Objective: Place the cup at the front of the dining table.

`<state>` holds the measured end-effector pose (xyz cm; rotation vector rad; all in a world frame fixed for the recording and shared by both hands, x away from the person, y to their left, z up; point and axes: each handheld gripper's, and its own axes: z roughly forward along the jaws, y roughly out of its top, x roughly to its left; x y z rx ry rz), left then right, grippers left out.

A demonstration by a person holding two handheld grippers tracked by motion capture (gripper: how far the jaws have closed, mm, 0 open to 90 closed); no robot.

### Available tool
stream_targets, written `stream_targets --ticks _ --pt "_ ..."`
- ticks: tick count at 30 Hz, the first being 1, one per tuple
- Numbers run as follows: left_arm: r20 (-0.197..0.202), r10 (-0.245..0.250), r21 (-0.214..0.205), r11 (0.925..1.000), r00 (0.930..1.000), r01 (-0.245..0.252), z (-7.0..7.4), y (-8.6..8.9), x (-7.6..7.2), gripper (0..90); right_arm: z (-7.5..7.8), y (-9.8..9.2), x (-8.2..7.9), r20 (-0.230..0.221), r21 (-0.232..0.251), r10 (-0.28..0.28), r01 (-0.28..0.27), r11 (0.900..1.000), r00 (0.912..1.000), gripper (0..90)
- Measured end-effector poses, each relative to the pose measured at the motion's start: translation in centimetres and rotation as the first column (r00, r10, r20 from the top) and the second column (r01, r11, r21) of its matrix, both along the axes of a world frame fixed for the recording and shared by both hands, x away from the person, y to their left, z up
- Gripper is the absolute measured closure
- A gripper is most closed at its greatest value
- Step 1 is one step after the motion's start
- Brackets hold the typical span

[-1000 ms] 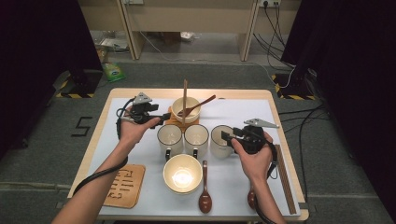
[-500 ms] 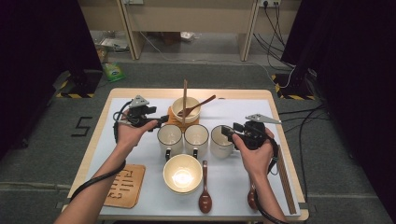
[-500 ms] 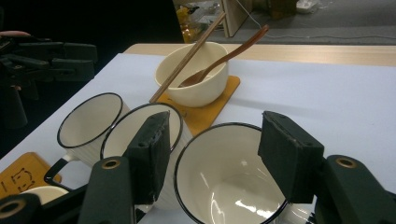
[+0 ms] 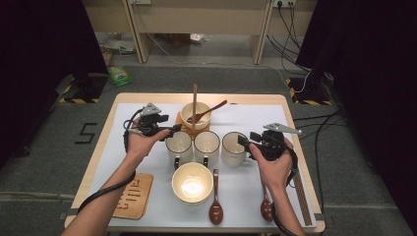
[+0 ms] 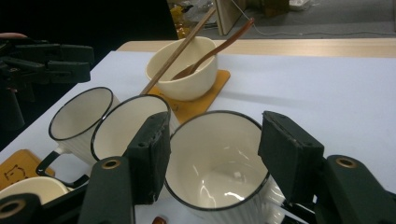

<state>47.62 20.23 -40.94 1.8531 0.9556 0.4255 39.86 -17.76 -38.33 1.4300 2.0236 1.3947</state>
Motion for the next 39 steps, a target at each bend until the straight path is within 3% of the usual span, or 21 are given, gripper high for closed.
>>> stream_targets --ticks 11,27,39 --pt "-0.009 -0.03 0.021 0.9993 0.9995 0.03 -0.3 -0.3 -0.3 27.3 -0.4 -1.3 -0.9 -0.015 0.001 -0.038 0.038 0.9993 0.9992 43.1" --pt "-0.063 -0.034 0.04 0.9986 0.9974 0.036 -2.9 0.3 -1.9 28.2 -0.2 -1.0 -1.0 -0.013 -0.004 -0.035 0.035 0.9994 0.9993 43.1" --pt "-0.098 -0.037 0.063 0.9971 0.9945 0.043 -3.3 -0.2 -1.6 37.4 -0.2 -1.2 -1.3 -0.015 -0.003 -0.042 0.042 0.9991 0.999 43.1"
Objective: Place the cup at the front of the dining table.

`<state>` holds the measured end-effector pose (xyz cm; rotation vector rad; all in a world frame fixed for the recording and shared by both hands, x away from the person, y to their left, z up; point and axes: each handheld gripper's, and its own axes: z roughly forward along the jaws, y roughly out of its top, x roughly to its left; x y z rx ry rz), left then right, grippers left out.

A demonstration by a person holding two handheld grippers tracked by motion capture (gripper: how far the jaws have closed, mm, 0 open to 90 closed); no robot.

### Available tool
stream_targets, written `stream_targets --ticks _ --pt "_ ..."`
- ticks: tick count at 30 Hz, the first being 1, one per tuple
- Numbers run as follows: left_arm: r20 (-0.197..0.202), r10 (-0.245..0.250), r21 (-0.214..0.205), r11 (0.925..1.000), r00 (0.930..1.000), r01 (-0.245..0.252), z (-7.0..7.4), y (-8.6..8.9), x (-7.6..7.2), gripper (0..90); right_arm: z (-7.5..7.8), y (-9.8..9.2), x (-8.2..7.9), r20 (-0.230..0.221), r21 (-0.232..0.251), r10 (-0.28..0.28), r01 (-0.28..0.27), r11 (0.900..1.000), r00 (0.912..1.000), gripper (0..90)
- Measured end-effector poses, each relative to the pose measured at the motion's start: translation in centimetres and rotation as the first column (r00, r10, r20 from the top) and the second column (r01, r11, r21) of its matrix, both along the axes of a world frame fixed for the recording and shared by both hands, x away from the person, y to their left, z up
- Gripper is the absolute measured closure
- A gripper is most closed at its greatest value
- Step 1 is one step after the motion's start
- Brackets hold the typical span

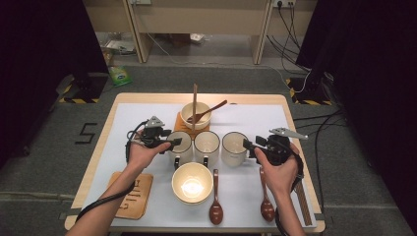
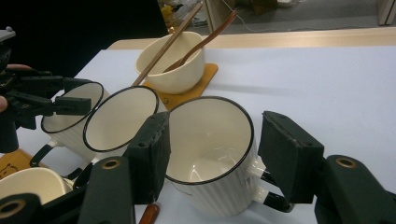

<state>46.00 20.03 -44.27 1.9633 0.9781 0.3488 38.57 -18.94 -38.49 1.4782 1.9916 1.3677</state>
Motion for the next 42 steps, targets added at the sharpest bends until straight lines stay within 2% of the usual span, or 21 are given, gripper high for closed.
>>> stream_targets --ticks 5,13,22,39,42 --pt "-0.023 0.01 0.014 0.9999 0.9997 -0.009 -0.05 -0.01 0.1 44.8 -0.05 -0.01 0.03 -0.002 -0.007 -0.002 0.002 1.0 1.0 43.5" --pt "-0.031 0.021 0.034 0.9992 0.9993 -0.02 0.02 -0.09 0.28 55.9 -0.18 0.1 0.05 -0.006 -0.009 0.0 -0.001 1.0 1.0 43.6" --pt "-0.053 0.018 0.051 0.9986 0.9984 -0.016 -0.16 -0.41 0.45 62.9 -0.26 -0.02 0.11 -0.009 -0.008 -0.001 0.0 1.0 1.0 43.6" --pt "-0.066 0.016 0.083 0.9965 0.9977 -0.011 -0.05 -0.74 0.76 72.5 -0.23 -0.28 0.12 -0.008 -0.003 -0.005 0.005 1.0 1.0 43.6" --pt "-0.065 0.017 0.102 0.9948 0.9977 -0.01 0.04 -0.83 0.81 73.9 -0.24 -0.29 0.13 -0.009 -0.003 -0.005 0.005 1.0 0.9999 43.6"
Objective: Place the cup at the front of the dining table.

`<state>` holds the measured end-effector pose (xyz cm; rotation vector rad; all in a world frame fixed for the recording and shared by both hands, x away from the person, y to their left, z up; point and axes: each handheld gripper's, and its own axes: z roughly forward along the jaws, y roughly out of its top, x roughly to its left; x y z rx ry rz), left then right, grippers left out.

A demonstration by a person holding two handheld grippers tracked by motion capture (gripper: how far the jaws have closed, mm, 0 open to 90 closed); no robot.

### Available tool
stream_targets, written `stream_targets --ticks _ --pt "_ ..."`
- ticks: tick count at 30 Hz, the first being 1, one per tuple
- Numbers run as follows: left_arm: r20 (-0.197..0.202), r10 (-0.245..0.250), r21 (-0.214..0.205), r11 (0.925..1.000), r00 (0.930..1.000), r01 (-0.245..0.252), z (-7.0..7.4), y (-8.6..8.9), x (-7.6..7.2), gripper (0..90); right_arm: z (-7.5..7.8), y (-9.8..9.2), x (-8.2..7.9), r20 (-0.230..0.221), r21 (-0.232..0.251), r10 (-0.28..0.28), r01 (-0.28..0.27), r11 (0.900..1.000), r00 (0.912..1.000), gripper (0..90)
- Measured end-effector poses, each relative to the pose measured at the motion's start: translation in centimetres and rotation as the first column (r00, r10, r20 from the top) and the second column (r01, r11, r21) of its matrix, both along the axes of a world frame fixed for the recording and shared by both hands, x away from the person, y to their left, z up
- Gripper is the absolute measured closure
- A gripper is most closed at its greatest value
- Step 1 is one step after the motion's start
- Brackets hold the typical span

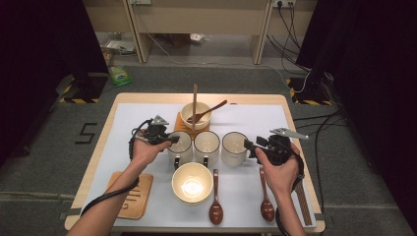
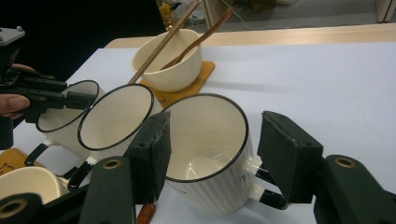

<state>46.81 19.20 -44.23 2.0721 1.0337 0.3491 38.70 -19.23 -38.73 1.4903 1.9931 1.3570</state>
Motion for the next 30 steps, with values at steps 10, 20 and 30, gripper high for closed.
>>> stream_targets --ticks 10,20,30 --pt "0.012 -0.007 0.039 0.9992 0.9999 0.006 0.3 0.0 -0.2 76.1 0.0 -0.1 0.0 0.002 0.003 -0.001 0.001 1.0 1.0 43.6" --pt "0.042 0.005 0.045 0.9989 0.9991 -0.007 0.6 1.1 -1.4 79.5 0.1 0.0 0.0 0.004 0.011 -0.003 0.003 0.9999 1.0 43.6" --pt "0.068 0.022 0.023 0.9995 0.9974 -0.023 0.4 1.6 -1.9 79.9 0.1 -0.2 0.0 0.008 0.011 -0.007 0.007 0.9999 0.9999 43.6"
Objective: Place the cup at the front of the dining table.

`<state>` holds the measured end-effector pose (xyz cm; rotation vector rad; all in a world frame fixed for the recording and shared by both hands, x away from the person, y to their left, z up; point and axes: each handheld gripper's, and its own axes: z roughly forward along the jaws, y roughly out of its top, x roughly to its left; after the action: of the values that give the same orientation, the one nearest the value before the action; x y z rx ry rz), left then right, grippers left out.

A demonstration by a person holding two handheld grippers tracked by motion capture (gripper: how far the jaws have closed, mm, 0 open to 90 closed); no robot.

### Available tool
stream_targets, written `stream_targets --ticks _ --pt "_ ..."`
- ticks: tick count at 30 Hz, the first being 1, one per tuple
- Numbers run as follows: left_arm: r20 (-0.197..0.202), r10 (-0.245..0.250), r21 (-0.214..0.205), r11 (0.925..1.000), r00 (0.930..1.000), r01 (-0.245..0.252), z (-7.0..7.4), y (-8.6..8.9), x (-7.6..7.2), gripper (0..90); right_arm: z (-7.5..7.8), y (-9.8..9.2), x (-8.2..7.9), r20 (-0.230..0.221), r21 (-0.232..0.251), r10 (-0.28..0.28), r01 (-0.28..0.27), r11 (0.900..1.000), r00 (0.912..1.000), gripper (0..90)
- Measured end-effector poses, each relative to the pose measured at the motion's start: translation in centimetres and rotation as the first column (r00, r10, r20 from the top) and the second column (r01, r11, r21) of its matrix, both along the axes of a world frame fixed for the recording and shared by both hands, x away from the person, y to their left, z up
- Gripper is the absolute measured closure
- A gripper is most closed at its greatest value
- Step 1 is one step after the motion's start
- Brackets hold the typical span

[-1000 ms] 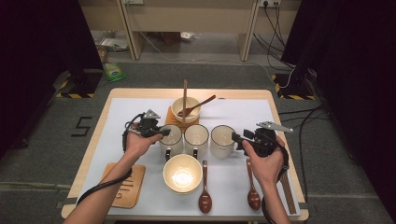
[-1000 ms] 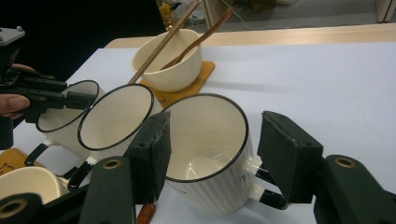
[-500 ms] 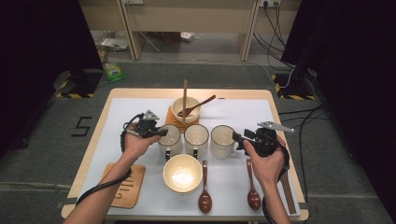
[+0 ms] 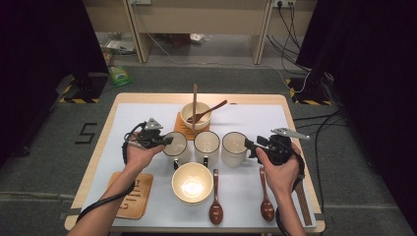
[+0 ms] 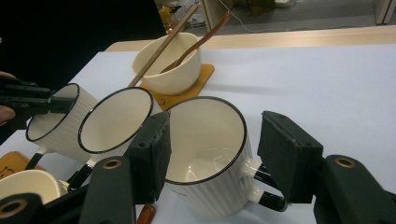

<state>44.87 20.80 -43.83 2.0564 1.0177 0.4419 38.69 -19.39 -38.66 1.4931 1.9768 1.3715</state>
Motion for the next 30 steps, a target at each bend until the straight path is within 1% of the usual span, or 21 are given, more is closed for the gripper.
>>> stream_targets --ticks 4,5,11,13,14,16,21,25,28,30 --pt "0.014 0.009 0.008 0.9999 0.9999 -0.009 0.1 0.3 -0.1 80.1 0.1 -0.1 0.0 0.004 0.0 -0.002 0.002 1.0 1.0 43.6" --pt "0.018 0.014 0.0 0.9999 0.9997 -0.014 0.2 0.5 -0.2 80.2 0.1 -0.1 0.0 0.005 0.0 -0.001 0.001 1.0 1.0 43.6" --pt "0.04 0.04 -0.017 0.9991 0.9984 -0.04 0.8 1.6 -0.3 80.8 0.1 0.0 0.0 0.01 0.001 0.0 0.0 1.0 1.0 43.6" --pt "0.045 0.048 -0.014 0.9988 0.9978 -0.048 1.1 2.1 -0.4 81.4 0.1 0.0 -0.1 0.009 0.001 0.001 -0.001 1.0 1.0 43.6" --pt "0.054 0.057 -0.019 0.9982 0.9969 -0.056 1.1 2.3 -0.4 82.0 0.1 0.0 -0.1 0.01 0.001 0.0 0.0 1.0 1.0 43.6" --pt "0.054 0.066 -0.028 0.9975 0.9964 -0.064 1.3 2.8 -0.4 82.4 0.1 0.1 -0.1 0.01 0.0 0.0 0.0 1.0 1.0 43.6" --pt "0.066 0.071 -0.016 0.9974 0.9953 -0.07 1.3 3.1 -0.2 82.5 0.0 0.2 0.0 0.004 0.0 0.0 0.0 1.0 1.0 43.6" --pt "0.07 0.074 -0.027 0.9971 0.9948 -0.072 1.4 3.3 -0.2 82.5 0.1 0.1 0.0 0.011 0.0 0.0 0.0 1.0 0.9999 43.6" --pt "0.078 0.074 -0.016 0.9972 0.9942 -0.073 1.7 3.5 -0.1 82.5 0.1 0.0 -0.1 0.015 0.002 -0.003 0.003 1.0 0.9999 43.6" --pt "0.083 0.079 -0.017 0.9968 0.9934 -0.077 1.8 3.7 -0.1 82.5 0.2 0.0 -0.1 0.014 0.003 -0.005 0.005 1.0 0.9999 43.6"
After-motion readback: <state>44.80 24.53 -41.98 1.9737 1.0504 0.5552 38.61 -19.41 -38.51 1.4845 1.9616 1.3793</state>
